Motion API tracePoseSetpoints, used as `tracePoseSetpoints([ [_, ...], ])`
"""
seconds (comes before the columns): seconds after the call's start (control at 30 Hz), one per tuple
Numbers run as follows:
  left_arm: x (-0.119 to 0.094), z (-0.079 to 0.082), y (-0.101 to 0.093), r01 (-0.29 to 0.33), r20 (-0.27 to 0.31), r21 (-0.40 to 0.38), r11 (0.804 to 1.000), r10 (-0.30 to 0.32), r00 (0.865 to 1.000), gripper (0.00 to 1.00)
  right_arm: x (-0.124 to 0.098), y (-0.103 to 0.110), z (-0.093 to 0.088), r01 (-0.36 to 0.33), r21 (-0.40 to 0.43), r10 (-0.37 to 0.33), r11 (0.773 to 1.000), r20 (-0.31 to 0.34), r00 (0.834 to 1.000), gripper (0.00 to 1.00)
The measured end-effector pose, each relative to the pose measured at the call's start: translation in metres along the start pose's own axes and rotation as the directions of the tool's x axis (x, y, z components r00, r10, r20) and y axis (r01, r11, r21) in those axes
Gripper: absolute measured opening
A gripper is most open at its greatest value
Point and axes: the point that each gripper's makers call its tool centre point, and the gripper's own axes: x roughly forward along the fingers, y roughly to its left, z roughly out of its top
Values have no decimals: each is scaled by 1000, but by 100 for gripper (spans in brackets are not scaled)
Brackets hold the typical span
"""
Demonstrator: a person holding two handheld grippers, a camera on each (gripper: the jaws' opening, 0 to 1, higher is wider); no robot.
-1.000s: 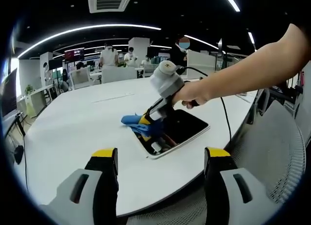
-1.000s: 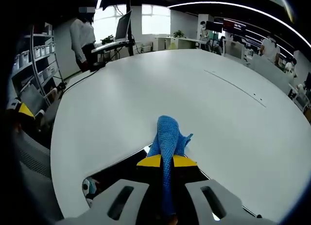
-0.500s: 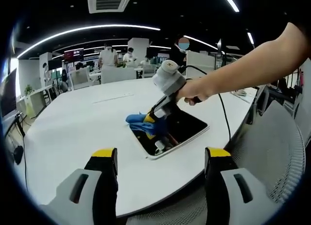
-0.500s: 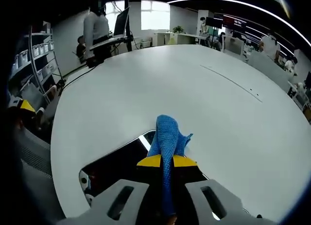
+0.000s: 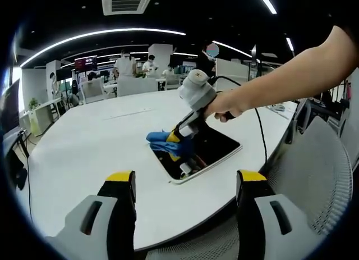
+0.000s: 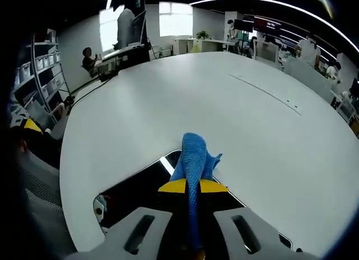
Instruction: Wipe the mirror surface with the cleaning cloth until all visible marks leave the cleaned area.
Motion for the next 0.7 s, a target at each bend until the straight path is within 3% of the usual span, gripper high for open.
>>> tracePoseSetpoints([
  [0.23, 0, -1, 1, -11, -4, 0, 1000, 11, 1000, 72, -6, 11, -5, -18, 32, 17, 999, 25, 1000, 0],
  [0.4, -1, 3, 3, -20, 21, 8, 1000, 20, 1000, 76, -10, 20, -10, -35, 28, 35, 999, 17, 999, 0],
  [0.7, -1, 2, 3, -16, 17, 7, 1000, 15, 1000, 76, -19, 38, -18, -69, 26, 68, 997, 10, 998, 0],
])
